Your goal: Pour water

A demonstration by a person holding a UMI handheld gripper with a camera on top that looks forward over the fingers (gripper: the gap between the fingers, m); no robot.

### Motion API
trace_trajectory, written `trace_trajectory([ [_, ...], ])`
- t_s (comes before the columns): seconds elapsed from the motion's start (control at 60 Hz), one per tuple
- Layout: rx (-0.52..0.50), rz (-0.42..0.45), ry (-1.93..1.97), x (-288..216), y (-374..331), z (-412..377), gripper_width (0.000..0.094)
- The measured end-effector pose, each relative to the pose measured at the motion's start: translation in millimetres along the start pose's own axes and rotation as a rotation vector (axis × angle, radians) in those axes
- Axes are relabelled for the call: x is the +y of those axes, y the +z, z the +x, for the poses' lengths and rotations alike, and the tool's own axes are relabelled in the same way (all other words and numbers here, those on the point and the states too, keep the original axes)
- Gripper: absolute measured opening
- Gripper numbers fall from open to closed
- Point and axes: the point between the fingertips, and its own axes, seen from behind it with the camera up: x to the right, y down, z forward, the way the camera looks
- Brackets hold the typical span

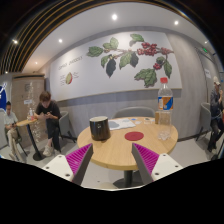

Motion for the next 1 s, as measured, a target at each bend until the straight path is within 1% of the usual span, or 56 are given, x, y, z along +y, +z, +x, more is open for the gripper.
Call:
trace_trajectory([
  [0.033, 0.002, 0.009, 0.005, -2.6, 1.2, 0.9, 0.0844],
  [0.05, 0.002, 0.022, 0.005, 1.6, 12.5, 6.9, 0.0846],
  [0.083, 0.0, 0.024, 0.01, -3.8, 0.6, -0.5, 0.0845],
  [0.1, -0.004, 0.035, 0.008, -0.3, 12.7, 6.0, 0.0845],
  [0.133, -0.011, 0.033, 0.009, -8.7, 6.4, 4.6, 0.0847],
  [0.233, -0.005, 0.045, 0.007, -10.6, 11.5, 13.7, 0.0845],
  [0.25, -0.007, 0.049, 0.002, -8.9, 28.9, 26.5, 0.0845],
  [0.267, 0.001, 0.037, 0.001, -17.3, 7.6, 24.8, 0.0846],
  [0.317, 0.016, 0.04, -0.005, -17.2, 13.4, 40.1, 0.0844],
  [0.35, 0.03, 0.045, -0.008, -18.7, 17.3, 53.0, 0.0844],
  [0.367, 0.036, 0.057, -0.011, -14.1, 39.1, 63.9, 0.0845],
  [0.383, 0.05, 0.043, -0.011, -26.4, 17.8, 62.3, 0.0844],
  [0.5, 0.128, 0.038, -0.038, -38.9, 33.3, 115.5, 0.0845],
  [0.517, 0.137, 0.046, -0.042, -30.3, 44.2, 123.3, 0.0845],
  [0.567, 0.169, 0.039, -0.051, -44.4, 50.4, 142.8, 0.0845],
  [0.683, 0.225, 0.075, -0.063, -57.2, 78.9, 188.4, 0.0845],
  [0.767, 0.263, 0.085, -0.06, -71.4, 105.0, 214.6, 0.0843],
  [0.867, 0.257, 0.095, -0.057, -80.1, 130.7, 232.2, 0.0844],
  [0.95, 0.251, 0.132, -0.046, -94.7, 147.9, 238.4, 0.0845],
  [0.983, 0.243, 0.144, -0.046, -97.6, 153.3, 237.8, 0.0828],
  [1.0, 0.234, 0.147, -0.047, -98.9, 155.7, 236.7, 0.0805],
])
